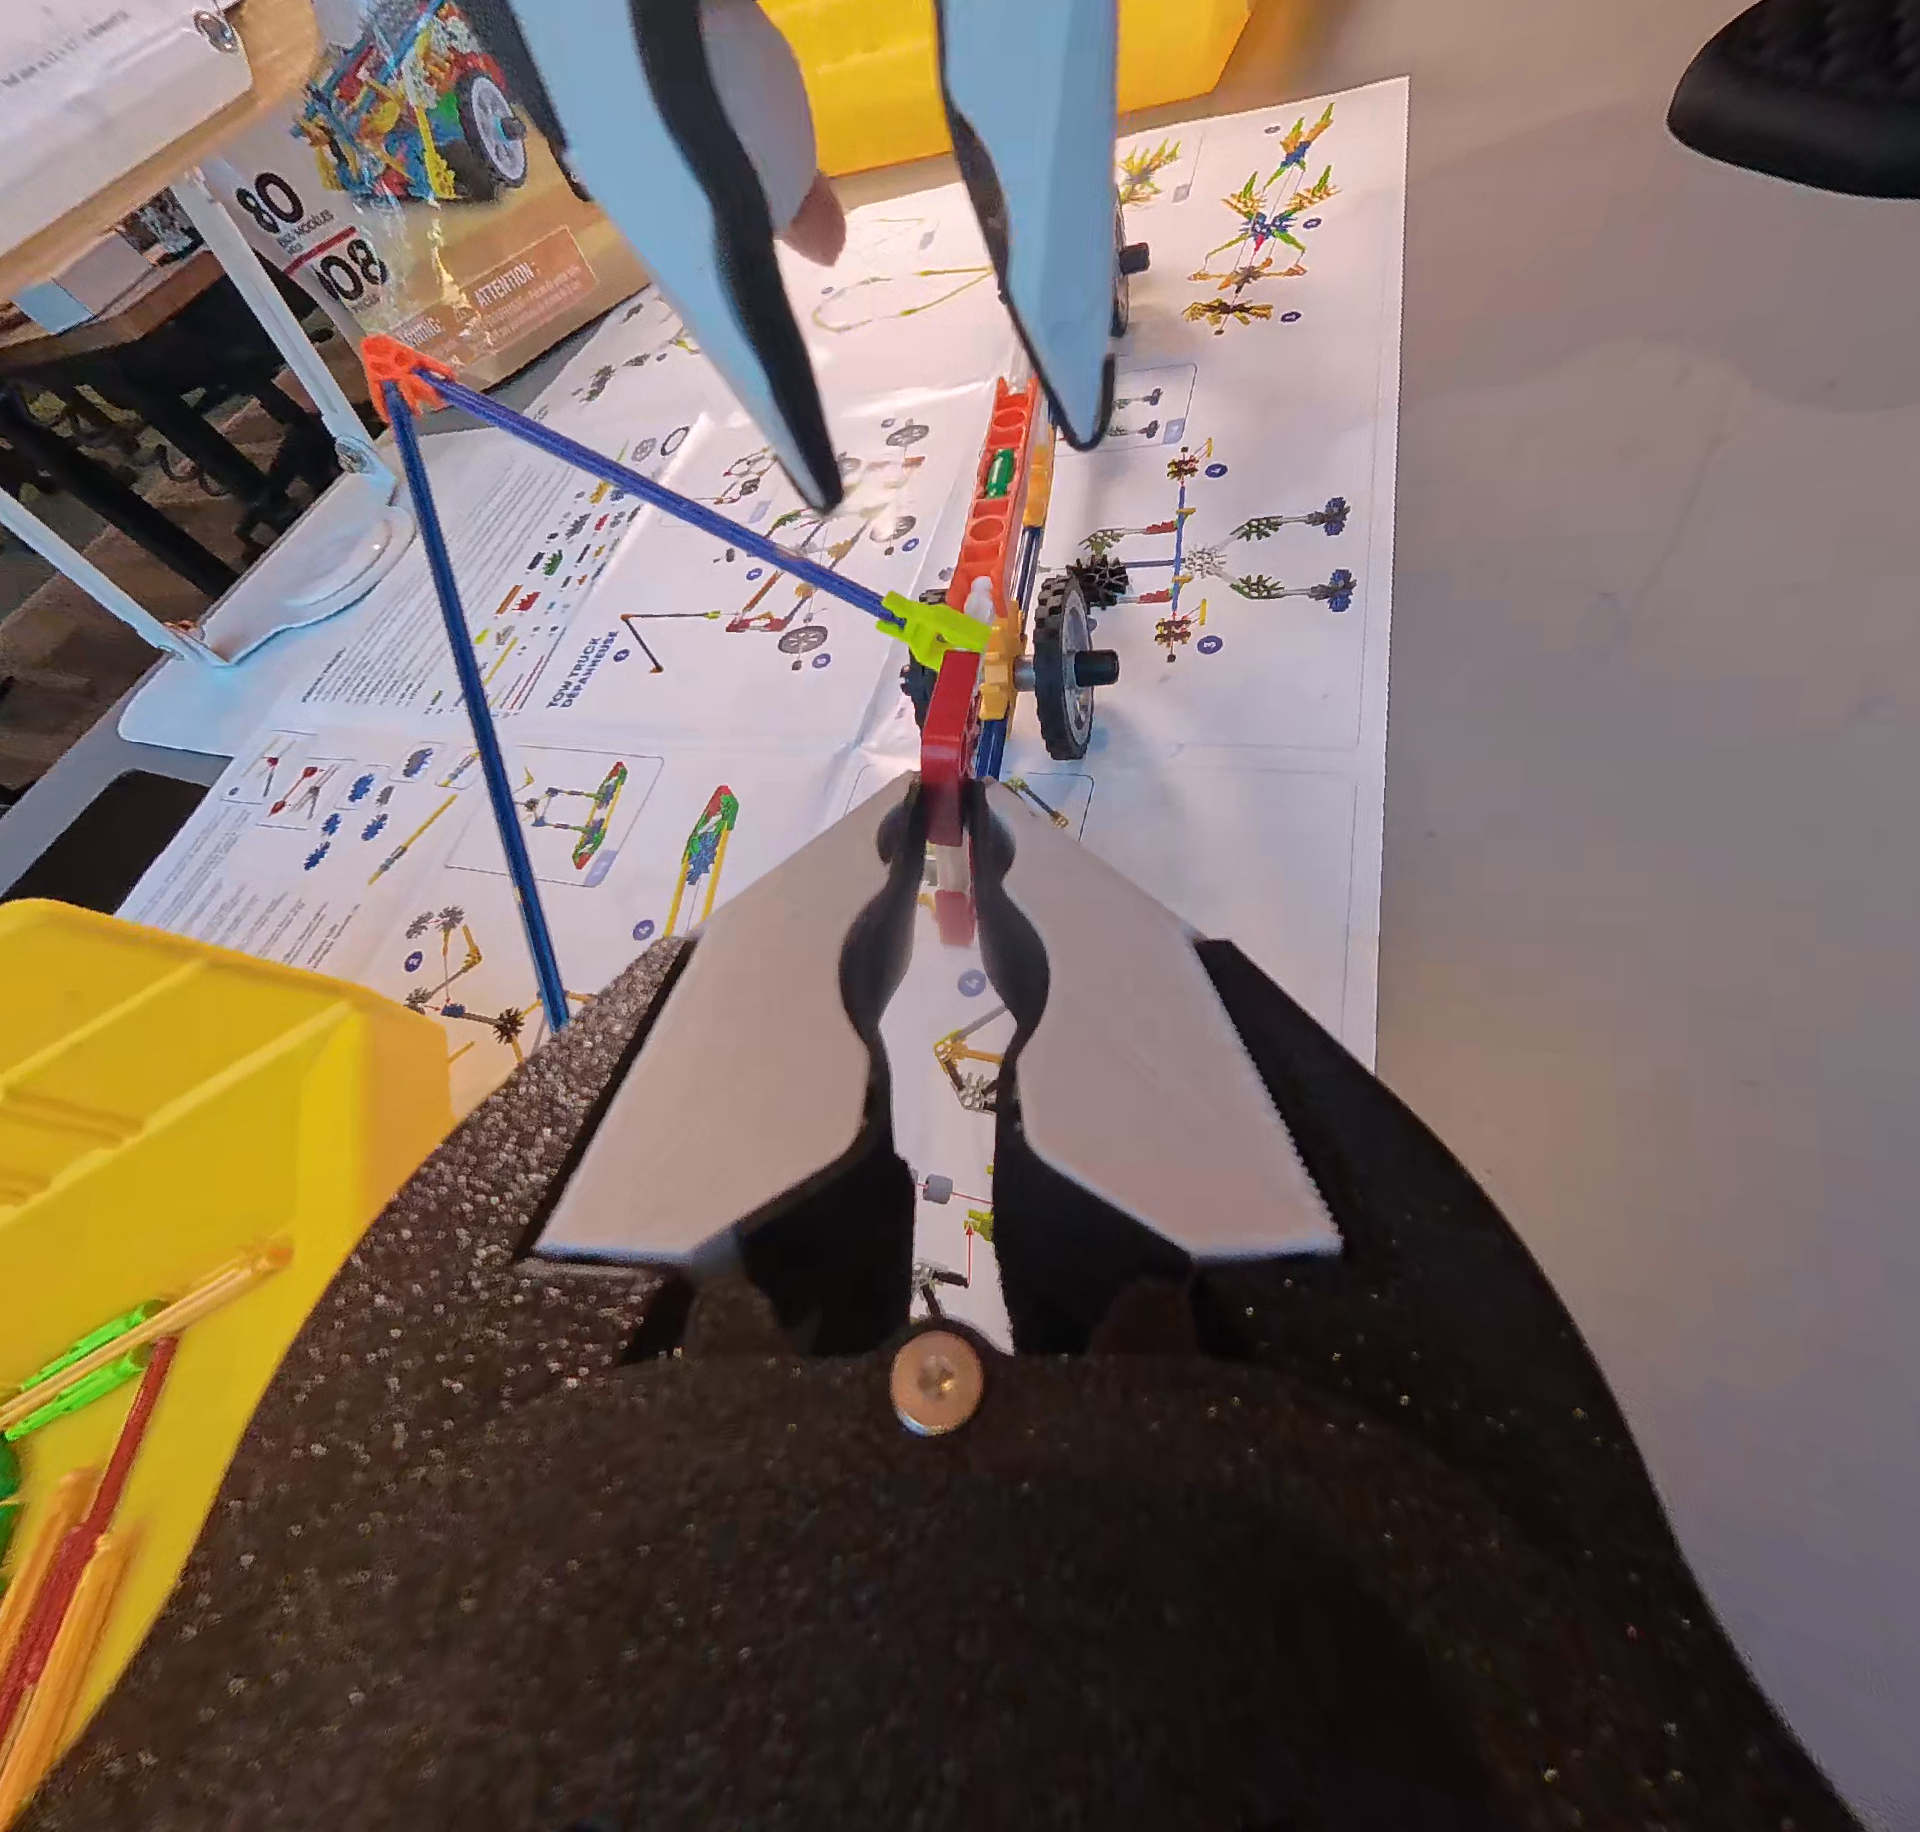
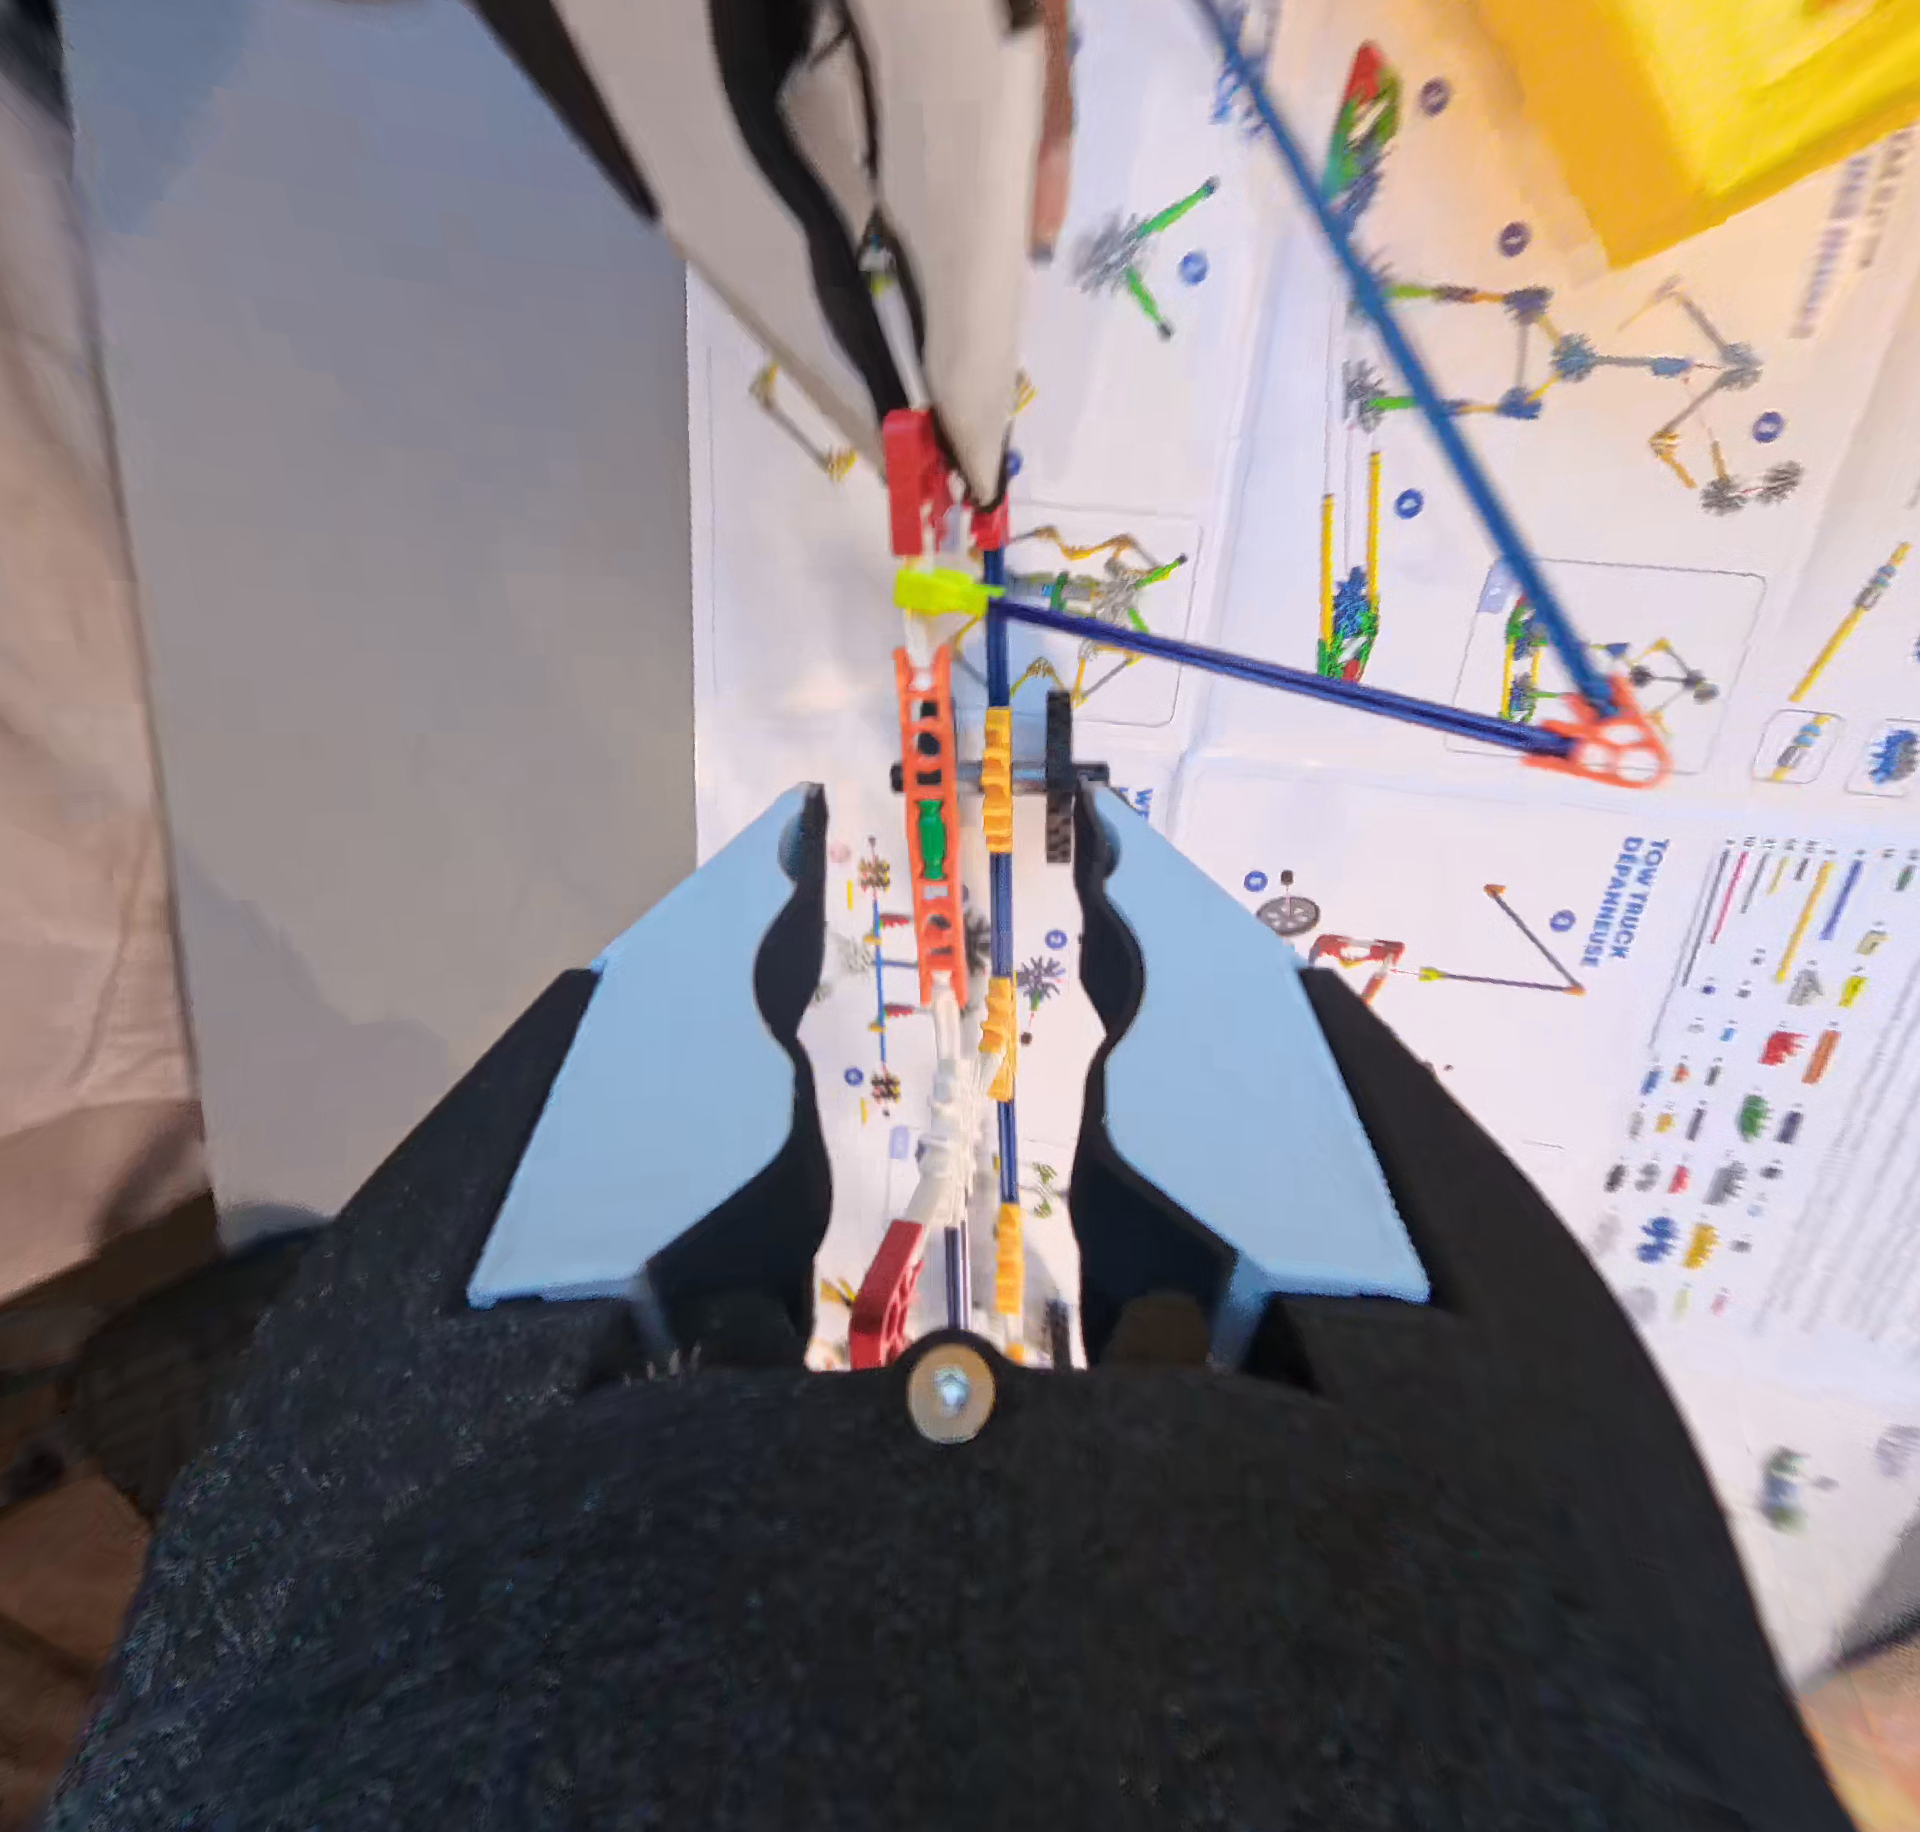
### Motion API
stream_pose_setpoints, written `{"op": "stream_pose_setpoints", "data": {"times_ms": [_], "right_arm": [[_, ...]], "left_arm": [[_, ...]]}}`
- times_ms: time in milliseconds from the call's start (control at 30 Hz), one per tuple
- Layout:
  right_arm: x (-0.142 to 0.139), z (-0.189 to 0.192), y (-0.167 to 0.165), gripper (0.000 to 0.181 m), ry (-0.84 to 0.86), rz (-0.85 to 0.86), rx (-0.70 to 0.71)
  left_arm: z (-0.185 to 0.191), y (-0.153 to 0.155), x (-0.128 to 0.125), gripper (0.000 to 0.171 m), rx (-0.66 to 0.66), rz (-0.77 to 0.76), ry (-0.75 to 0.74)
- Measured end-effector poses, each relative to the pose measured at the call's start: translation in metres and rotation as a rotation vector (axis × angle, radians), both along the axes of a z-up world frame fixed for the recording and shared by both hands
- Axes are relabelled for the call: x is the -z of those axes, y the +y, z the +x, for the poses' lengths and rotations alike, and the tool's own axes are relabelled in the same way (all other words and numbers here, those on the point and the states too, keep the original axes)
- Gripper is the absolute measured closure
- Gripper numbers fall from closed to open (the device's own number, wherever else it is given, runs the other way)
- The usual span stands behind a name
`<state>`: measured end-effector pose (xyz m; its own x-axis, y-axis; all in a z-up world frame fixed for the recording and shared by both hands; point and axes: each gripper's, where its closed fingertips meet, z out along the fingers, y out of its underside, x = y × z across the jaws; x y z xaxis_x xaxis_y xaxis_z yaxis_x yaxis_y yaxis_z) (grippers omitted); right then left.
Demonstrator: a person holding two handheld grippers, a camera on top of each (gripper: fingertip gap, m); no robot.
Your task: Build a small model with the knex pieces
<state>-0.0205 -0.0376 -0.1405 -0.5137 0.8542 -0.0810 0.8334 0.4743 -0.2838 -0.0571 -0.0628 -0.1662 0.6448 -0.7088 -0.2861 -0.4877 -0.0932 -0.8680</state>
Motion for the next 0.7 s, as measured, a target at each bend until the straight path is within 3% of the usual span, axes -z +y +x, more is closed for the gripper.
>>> {"op": "stream_pose_setpoints", "data": {"times_ms": [167,300,500,700], "right_arm": [[-0.009,-0.034,0.006,0.129,0.057,-0.293,0.263],[-0.015,-0.049,0.003,0.168,0.097,-0.435,0.309],[-0.027,-0.048,-0.004,0.179,0.218,-0.414,0.259],[-0.032,-0.04,-0.005,0.179,0.336,-0.205,0.155]], "left_arm": [[0.001,0.0,0.0,0.166,-0.002,0.016,0.01],[0.0,-0.001,0.0,0.166,-0.006,-0.011,-0.018],[-0.002,0.001,0.001,0.166,-0.017,-0.089,-0.084],[-0.003,0.002,0.002,0.165,-0.041,-0.198,-0.182]]}}
